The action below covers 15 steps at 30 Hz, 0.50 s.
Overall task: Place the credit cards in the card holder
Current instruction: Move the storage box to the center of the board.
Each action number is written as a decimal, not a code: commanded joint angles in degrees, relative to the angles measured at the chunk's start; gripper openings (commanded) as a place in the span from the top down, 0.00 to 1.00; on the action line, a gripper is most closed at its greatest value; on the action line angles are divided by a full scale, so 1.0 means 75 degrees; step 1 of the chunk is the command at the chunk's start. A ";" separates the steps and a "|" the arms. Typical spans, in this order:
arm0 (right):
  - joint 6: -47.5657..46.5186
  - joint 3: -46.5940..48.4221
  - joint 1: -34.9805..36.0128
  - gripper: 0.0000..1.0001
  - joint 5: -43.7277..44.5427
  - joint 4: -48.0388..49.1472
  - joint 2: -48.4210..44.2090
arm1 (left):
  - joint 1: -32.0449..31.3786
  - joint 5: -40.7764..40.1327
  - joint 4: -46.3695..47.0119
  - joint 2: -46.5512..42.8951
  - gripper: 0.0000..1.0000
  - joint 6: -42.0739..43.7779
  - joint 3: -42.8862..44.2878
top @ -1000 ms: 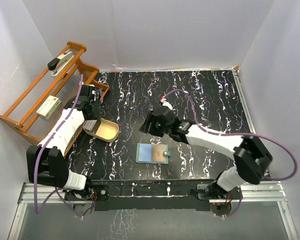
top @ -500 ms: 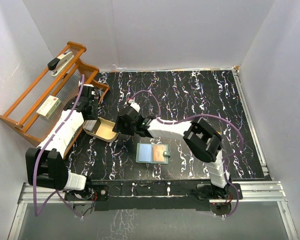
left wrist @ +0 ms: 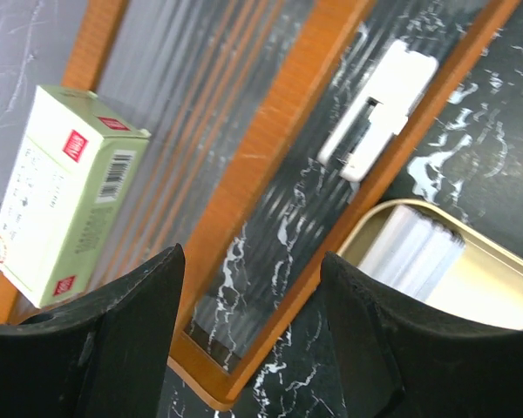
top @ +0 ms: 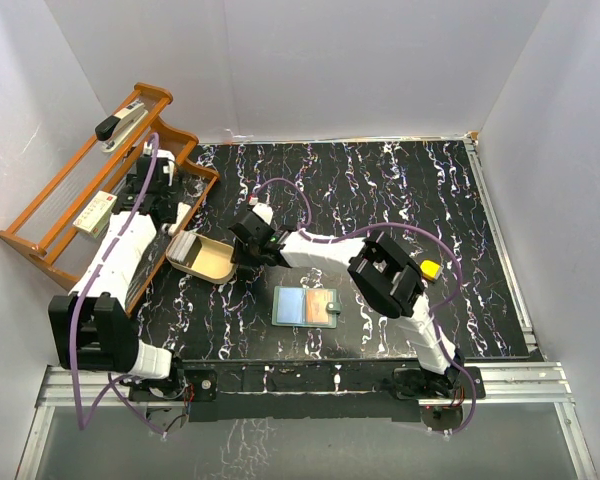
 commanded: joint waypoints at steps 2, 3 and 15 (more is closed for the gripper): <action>-0.0401 0.0427 -0.0028 0.83 0.0617 -0.0236 -0.0103 | 0.0497 0.0099 -0.0030 0.0172 0.37 0.0457 0.0442; -0.0460 0.0430 -0.0030 0.86 0.0687 -0.0271 -0.0138 | 0.0556 0.0091 -0.0010 0.0183 0.37 0.0515 0.0426; -0.0829 0.0068 -0.0162 0.92 0.0974 -0.0505 -0.0622 | 0.0815 0.0473 0.0111 0.0941 0.37 0.1073 0.0608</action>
